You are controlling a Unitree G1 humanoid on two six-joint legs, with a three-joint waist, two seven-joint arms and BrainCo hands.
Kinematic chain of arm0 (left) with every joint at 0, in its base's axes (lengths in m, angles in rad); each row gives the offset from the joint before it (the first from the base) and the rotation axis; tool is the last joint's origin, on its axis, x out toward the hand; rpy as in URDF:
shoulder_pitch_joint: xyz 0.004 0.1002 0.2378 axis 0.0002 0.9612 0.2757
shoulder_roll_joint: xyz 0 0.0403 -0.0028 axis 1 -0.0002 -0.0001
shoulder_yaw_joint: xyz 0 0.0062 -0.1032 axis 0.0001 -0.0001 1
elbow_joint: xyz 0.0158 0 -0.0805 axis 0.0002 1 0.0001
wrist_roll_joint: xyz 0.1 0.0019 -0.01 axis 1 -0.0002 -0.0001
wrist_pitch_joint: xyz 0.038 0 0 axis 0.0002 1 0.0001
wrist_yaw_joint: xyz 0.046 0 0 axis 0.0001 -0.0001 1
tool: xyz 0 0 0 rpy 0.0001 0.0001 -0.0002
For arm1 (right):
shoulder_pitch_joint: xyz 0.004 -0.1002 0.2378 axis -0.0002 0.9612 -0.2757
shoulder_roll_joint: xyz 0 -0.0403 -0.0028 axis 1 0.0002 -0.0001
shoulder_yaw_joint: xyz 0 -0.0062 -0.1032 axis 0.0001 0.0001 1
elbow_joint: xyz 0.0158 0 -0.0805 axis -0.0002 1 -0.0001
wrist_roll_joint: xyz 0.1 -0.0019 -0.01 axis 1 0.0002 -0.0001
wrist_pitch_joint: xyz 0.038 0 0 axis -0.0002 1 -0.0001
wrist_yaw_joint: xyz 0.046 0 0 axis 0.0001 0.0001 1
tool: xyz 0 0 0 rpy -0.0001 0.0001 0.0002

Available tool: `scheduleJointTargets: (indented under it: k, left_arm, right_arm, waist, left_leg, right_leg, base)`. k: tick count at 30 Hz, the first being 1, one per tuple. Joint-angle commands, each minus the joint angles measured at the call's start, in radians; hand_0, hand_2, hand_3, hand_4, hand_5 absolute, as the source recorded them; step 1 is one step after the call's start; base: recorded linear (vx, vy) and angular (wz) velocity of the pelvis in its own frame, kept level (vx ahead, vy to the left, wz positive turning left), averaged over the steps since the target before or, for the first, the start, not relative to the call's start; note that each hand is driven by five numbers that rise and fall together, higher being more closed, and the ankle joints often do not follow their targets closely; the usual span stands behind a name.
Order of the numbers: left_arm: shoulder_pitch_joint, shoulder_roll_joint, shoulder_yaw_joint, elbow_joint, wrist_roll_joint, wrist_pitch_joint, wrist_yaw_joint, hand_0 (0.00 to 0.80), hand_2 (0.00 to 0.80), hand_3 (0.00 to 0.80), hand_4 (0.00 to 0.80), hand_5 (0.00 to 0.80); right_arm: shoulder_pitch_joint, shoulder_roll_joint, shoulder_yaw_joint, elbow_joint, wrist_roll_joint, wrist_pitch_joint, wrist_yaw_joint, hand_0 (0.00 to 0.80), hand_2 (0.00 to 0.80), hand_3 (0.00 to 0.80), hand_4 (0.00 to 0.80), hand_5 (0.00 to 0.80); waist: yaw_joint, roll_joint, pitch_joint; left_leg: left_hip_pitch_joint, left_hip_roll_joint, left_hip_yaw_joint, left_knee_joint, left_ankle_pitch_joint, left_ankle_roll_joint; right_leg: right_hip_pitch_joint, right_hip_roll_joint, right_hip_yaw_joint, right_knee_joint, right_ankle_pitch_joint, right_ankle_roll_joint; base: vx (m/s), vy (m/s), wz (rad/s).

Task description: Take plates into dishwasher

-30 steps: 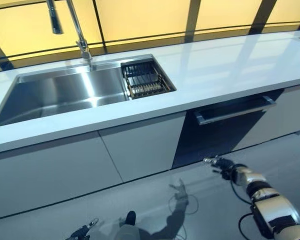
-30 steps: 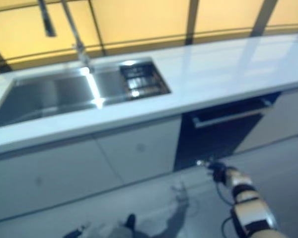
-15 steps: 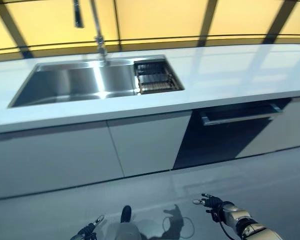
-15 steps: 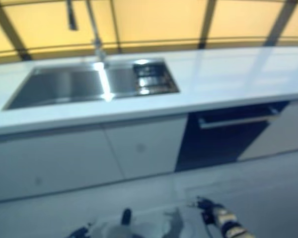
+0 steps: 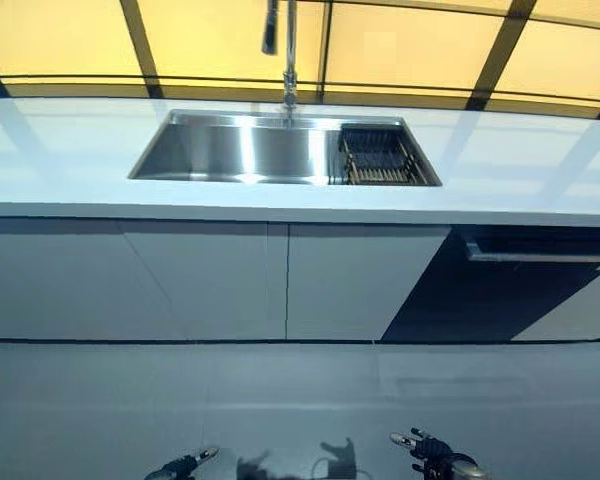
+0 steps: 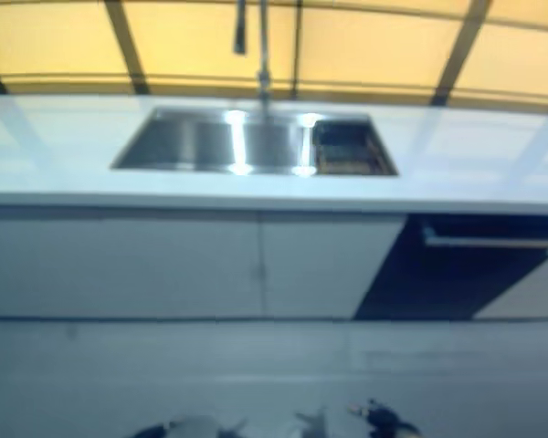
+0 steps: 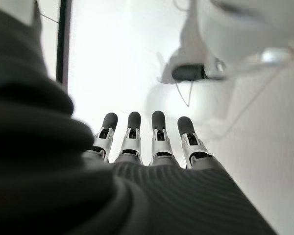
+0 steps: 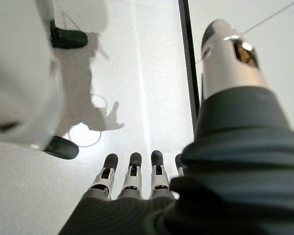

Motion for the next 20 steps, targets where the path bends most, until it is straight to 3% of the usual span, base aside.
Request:
scheduleJointTargets:
  k: [1, 4, 8, 13, 20]
  left_arm:
    - [-0.04, -0.007, -0.055, 0.043, 0.051, 0.017, -0.028, 0.0, 0.0, 0.0, 0.0, 0.0]
    - [-0.038, -0.027, -0.047, 0.053, 0.027, 0.031, -0.022, 0.0, 0.0, 0.0, 0.0, 0.0]
    - [-0.012, -0.042, -0.011, 0.067, -0.002, -0.008, 0.019, 0.0, 0.0, 0.0, 0.0, 0.0]
    - [0.005, -0.059, -0.001, 0.061, -0.023, -0.001, 0.011, 0.0, 0.0, 0.0, 0.0, 0.0]
    - [0.02, -0.086, 0.005, 0.056, -0.064, -0.018, 0.008, 0.0, 0.0, 0.0, 0.0, 0.0]
  right_arm:
    - [-0.031, -0.013, -0.057, 0.043, 0.056, -0.01, -0.013, 0.0, 0.0, 0.0, 0.0, 0.0]
    - [-0.028, -0.001, -0.06, 0.073, 0.023, 0.024, -0.014, 0.0, 0.0, 0.0, 0.0, 0.0]
    - [-0.03, 0.007, -0.056, 0.104, -0.008, 0.05, -0.024, 0.0, 0.0, 0.0, 0.0, 0.0]
    - [-0.009, 0.024, -0.047, 0.118, -0.009, 0.073, -0.02, 0.0, 0.0, 0.0, 0.0, 0.0]
    - [0.002, 0.041, -0.069, 0.146, 0.041, 0.086, -0.041, 0.0, 0.0, 0.0, 0.0, 0.0]
  waist:
    - [-0.02, 0.005, -0.015]
    - [-0.009, -0.006, -0.033]
    - [-0.005, -0.004, -0.05]
    - [-0.006, -0.012, -0.065]
    - [-0.012, -0.003, -0.073]
  left_leg:
    - [-0.012, -0.046, -0.031, 0.002, -0.012, 0.048]
    - [-0.011, -0.07, -0.037, 0.002, -0.019, 0.052]
    - [-0.001, -0.083, -0.055, 0.002, -0.034, 0.057]
    - [0.01, -0.075, -0.047, 0.002, -0.038, 0.051]
    - [0.016, -0.062, -0.033, 0.002, -0.036, 0.04]
  right_leg:
    - [-0.053, 0.078, 0.1, -0.104, 0.165, -0.054]
    - [-0.019, 0.078, 0.073, -0.178, 0.173, -0.056]
    - [-0.005, 0.092, 0.105, -0.21, 0.181, -0.058]
    - [0.032, 0.113, 0.121, -0.244, 0.177, -0.069]
    - [0.054, 0.127, 0.119, -0.257, 0.163, -0.081]
  base:
    - [-0.054, 0.08, 1.18]
    - [-0.046, 0.033, 0.84]
    - [-0.039, -0.01, -0.12]
    - [-0.028, -0.063, -0.06]
    - [-0.037, -0.051, -0.06]
